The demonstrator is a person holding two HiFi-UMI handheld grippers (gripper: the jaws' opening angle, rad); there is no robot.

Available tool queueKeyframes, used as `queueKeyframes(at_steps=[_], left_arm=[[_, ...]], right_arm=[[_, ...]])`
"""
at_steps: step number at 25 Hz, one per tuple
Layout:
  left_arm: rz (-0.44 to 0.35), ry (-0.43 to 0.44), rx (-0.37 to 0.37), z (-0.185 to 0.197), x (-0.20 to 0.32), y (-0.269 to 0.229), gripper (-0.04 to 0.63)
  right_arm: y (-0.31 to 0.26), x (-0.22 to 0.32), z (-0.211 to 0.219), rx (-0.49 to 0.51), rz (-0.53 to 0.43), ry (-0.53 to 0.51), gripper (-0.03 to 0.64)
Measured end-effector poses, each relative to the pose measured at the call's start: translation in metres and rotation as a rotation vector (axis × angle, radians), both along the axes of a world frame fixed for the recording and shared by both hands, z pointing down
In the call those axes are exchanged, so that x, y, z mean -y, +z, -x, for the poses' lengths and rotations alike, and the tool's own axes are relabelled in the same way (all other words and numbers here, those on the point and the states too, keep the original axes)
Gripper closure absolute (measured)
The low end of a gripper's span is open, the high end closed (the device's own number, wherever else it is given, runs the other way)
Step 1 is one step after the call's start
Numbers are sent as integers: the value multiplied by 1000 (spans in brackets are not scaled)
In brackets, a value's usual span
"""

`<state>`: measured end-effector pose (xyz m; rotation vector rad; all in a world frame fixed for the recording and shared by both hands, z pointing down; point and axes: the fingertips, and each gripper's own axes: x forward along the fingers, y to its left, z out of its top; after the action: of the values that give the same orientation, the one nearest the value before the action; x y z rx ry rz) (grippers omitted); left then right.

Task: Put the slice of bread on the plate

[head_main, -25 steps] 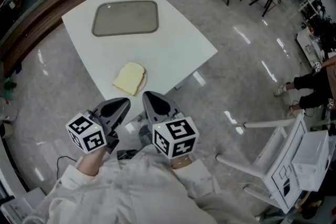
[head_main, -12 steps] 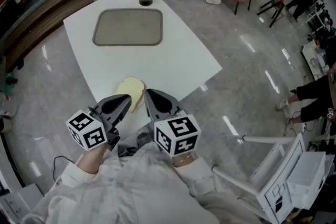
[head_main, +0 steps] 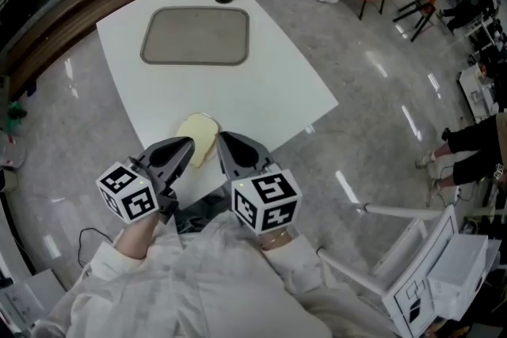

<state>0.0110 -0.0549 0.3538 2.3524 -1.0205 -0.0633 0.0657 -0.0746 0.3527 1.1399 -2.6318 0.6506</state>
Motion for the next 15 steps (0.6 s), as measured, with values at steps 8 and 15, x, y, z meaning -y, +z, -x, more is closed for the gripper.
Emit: queueKeyframes(at_steps=[8, 15], left_arm=[[12, 13, 0, 15, 4, 1, 584], [41, 19, 15, 28, 9, 4, 584]], right_arm=[[1, 5, 7, 8, 10, 32, 601], [4, 7, 6, 4, 34, 84, 601]])
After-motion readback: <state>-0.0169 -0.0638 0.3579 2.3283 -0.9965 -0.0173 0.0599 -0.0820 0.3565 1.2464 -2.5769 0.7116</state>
